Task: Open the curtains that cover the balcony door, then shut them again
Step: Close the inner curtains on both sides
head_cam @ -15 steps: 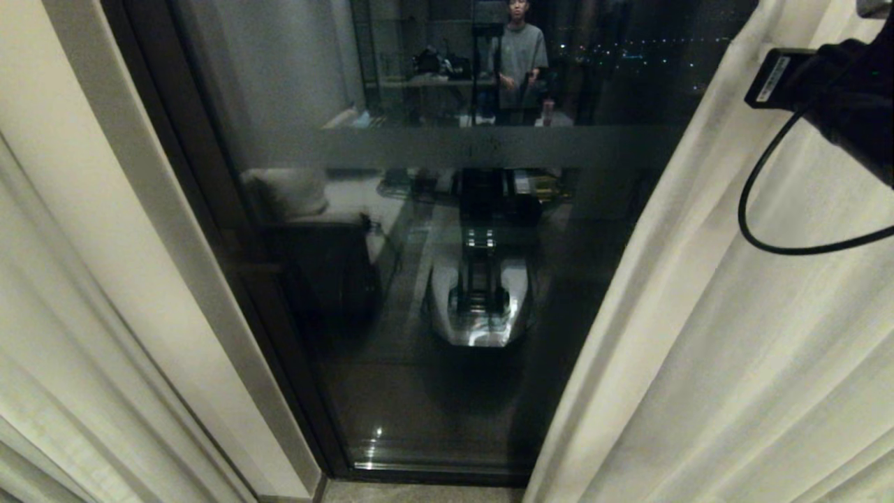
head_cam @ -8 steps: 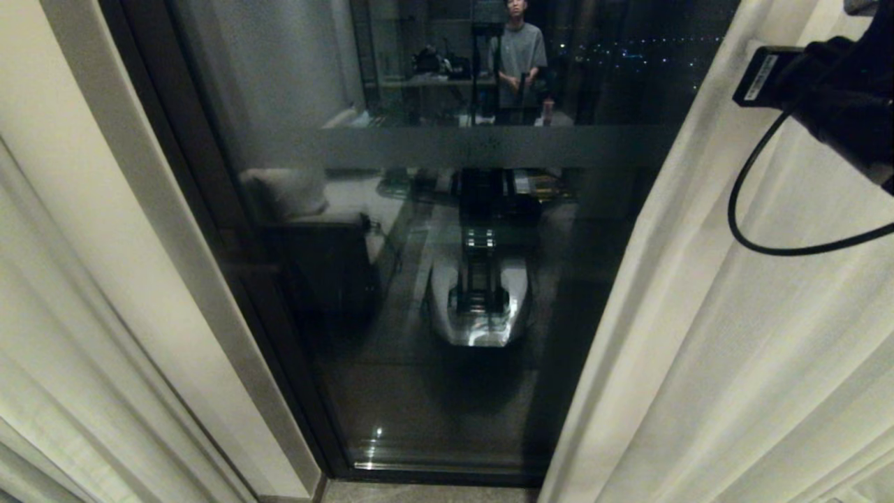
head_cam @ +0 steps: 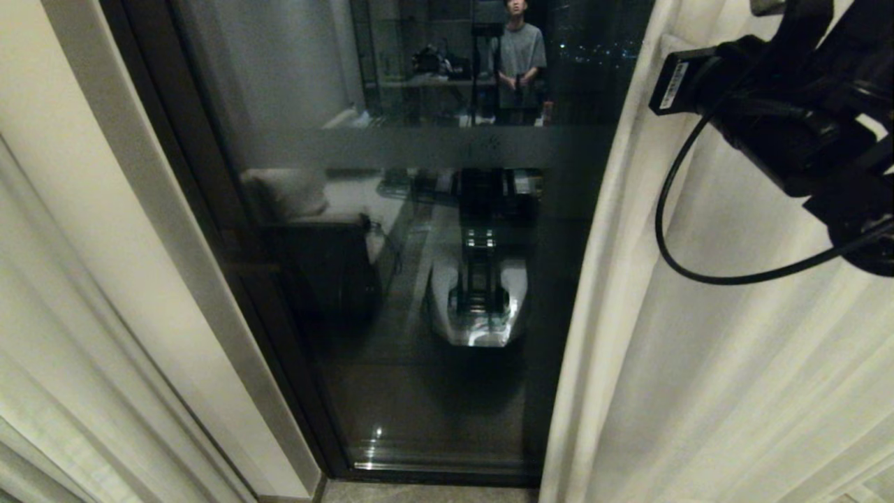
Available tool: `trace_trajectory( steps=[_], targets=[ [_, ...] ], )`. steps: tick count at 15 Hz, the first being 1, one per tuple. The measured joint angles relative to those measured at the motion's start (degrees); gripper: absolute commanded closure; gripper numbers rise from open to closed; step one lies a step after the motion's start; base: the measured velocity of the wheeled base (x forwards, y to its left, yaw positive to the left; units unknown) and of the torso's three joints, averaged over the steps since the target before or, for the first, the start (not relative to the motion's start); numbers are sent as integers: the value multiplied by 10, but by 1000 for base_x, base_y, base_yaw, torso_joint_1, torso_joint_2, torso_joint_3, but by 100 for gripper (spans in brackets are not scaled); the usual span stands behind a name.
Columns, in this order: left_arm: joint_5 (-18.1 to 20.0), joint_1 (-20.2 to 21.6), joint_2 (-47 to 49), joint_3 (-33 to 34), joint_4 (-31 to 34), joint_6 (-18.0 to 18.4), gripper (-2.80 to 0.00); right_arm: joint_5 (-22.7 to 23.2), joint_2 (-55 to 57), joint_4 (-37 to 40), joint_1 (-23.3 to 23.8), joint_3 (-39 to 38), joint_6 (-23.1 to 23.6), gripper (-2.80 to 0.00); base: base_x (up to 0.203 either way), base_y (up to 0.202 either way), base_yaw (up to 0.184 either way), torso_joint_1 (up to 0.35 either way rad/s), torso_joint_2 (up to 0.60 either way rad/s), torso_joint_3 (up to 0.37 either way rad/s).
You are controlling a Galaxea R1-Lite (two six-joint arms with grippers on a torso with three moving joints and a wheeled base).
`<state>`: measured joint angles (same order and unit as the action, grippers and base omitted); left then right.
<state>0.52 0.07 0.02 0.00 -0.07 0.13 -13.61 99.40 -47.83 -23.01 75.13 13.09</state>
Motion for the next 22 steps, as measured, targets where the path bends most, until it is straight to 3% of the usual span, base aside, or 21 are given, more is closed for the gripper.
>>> trace_trajectory(
  steps=[3,8,12,16,17,22],
  targets=[
    [0,0,0,0,0,0,0,0,10,-5,-22,0,5,0,0,0,0,0,0,0],
    [0,0,0,0,0,0,0,-6,13,-3,-21,-3,-4,0,0,0,0,0,0,0],
    [0,0,0,0,0,0,0,-11,12,-3,14,-14,-51,0,0,0,0,0,0,0],
    [0,0,0,0,0,-1,0,-9,14,-1,47,-28,-54,0,0,0,0,0,0,0],
    [0,0,0,0,0,0,0,-9,14,-2,49,-28,-54,-280,0,0,0,0,0,0],
    [0,0,0,0,0,0,0,-7,9,2,50,-37,-54,-280,0,0,0,0,0,0]
  ],
)
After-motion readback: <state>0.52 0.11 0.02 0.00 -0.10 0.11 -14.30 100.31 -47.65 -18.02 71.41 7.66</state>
